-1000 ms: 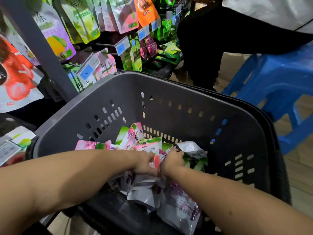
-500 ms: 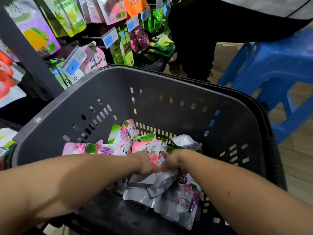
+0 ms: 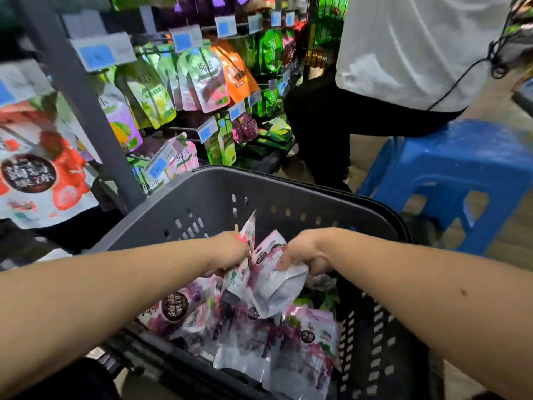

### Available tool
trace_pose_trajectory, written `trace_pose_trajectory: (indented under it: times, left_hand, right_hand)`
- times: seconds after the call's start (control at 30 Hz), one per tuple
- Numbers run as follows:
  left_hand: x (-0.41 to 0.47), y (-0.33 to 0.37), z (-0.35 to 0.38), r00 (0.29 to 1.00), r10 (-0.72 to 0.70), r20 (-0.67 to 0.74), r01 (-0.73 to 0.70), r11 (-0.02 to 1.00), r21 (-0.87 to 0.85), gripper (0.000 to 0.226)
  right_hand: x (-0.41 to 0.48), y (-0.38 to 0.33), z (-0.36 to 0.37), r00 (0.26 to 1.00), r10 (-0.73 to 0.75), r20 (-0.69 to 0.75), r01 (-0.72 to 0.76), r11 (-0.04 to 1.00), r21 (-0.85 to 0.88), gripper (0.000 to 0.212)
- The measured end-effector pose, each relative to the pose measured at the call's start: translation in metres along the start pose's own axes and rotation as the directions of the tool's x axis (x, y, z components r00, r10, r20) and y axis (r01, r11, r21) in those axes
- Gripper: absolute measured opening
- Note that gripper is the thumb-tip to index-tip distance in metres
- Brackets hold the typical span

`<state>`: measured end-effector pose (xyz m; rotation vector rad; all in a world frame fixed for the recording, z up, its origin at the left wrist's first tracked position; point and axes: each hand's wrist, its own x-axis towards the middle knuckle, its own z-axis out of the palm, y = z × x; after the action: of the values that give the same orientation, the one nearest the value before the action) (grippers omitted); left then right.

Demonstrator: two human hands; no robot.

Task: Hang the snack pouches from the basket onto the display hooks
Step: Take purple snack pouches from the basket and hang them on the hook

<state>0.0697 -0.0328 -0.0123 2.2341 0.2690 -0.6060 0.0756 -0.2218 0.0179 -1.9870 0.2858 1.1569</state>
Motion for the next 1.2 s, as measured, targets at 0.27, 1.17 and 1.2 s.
trace_pose_trajectory:
  times: [0.27,1.17,1.2]
  left_hand:
    - [-0.046,-0.016,-0.046,0.98,-0.09,-0.179,-0.009,0.874,-0.486,0.027]
    - [-0.044,-0.041,-0.06,0.979,-0.169,-0.118,0.066,0.8,-0.596,0.018]
    - [-0.046,-0.038,-0.055,0.98,-0.161,-0.117,0.062,0.806,-0.589,0.012]
  right_hand:
    - [-0.001,0.03,0.006,0.983,-0.168,-0.071,0.182,0.936,0.302,0.034]
    - [0.007,0.032,0.018,0.928,-0.243,-0.282,0.349,0.831,0.434,0.039]
    - [0.006,0.03,0.021,0.916,-0.263,-0.304,0.375,0.831,0.412,0.038]
